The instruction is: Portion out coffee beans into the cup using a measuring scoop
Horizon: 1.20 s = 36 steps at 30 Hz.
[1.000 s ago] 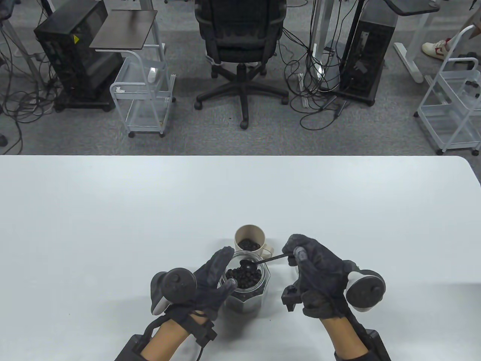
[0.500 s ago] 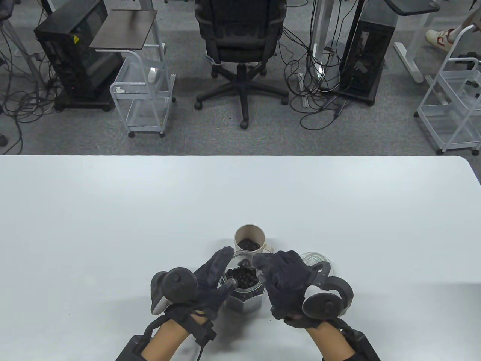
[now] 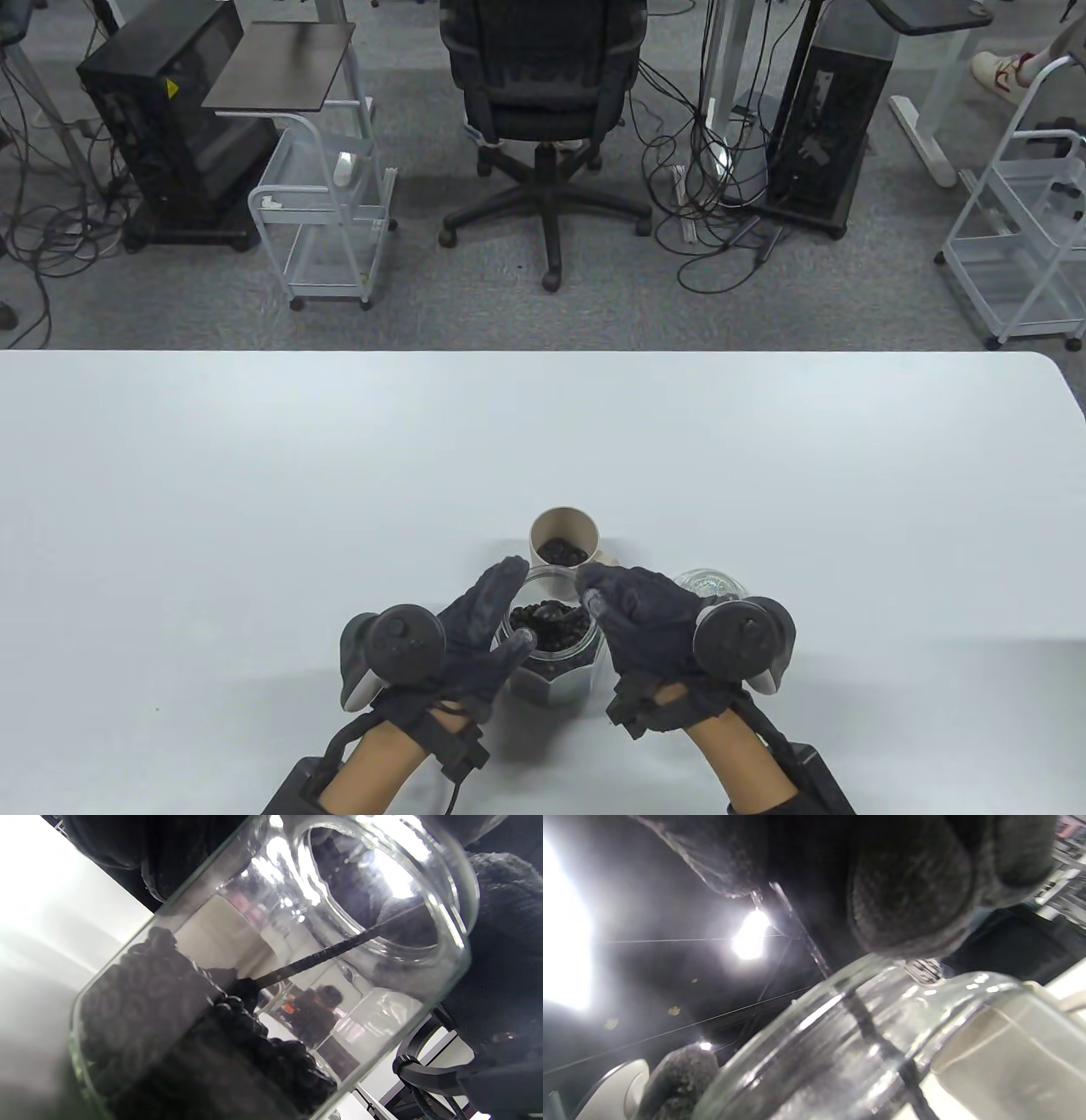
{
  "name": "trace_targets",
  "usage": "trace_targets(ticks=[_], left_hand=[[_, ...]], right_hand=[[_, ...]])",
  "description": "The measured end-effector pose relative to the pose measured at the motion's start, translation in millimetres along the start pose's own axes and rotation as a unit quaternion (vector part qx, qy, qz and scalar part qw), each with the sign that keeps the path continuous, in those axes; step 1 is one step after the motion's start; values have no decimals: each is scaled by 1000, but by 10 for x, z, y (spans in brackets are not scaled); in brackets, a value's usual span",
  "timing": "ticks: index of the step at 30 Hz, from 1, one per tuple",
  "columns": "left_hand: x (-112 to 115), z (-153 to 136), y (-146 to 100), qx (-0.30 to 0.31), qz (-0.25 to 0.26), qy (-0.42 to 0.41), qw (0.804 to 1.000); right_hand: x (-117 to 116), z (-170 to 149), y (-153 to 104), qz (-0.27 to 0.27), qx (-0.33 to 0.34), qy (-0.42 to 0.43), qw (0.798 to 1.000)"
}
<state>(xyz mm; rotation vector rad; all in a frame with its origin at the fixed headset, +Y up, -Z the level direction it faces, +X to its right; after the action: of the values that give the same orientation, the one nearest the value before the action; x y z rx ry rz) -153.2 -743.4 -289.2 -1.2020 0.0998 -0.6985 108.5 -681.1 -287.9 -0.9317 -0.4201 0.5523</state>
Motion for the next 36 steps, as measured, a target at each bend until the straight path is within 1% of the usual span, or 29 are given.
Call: trace_targets(ticks=[4,7,10,12,19,22,27,30,36], left_hand=[[-1,-1,2,0,-1,0,1000],[0,0,1,-1,-1,-1,1000],[0,-1,1,-1,-1,-2,1000],[0,0,1,0,0,-1,1000],[-3,2,2,0,-1,1,1000],[-3,2,2,0,-2,0,1000],[-5,3,2,-1,-3,1,1000],[-6,5,3,-1,-3,2,1000],[-5,7,2,-2,-4,3,1000]], right_hand=[[1,-99,-9,-4,-59,57,997],[5,-179,-32,-19,-111,97,989],[20,-250,-58,-32,-152,120,981],[31,-317,-82,-40,-187,142,971],[61,-491,-163,-58,-272,200,940],[88,-553,-194,-69,-299,220,926],[70,-721,-264,-80,-350,280,890],[56,-797,-295,-80,-369,308,873],[79,-882,-329,-91,-387,328,857]])
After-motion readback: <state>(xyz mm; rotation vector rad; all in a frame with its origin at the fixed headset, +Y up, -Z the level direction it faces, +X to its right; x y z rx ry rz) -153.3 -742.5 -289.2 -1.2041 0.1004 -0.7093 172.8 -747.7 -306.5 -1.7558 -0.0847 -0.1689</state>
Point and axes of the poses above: the tracker on the back of each hand, its own z axis roughly to the thumb side, its own y axis roughly from the wrist to the fingertips, x = y × z, the point moved 1 cm from there along y, roughly from the wrist to the fingertips, and after that the axes turned 11 degrees about -y, right-handed, at the moved point
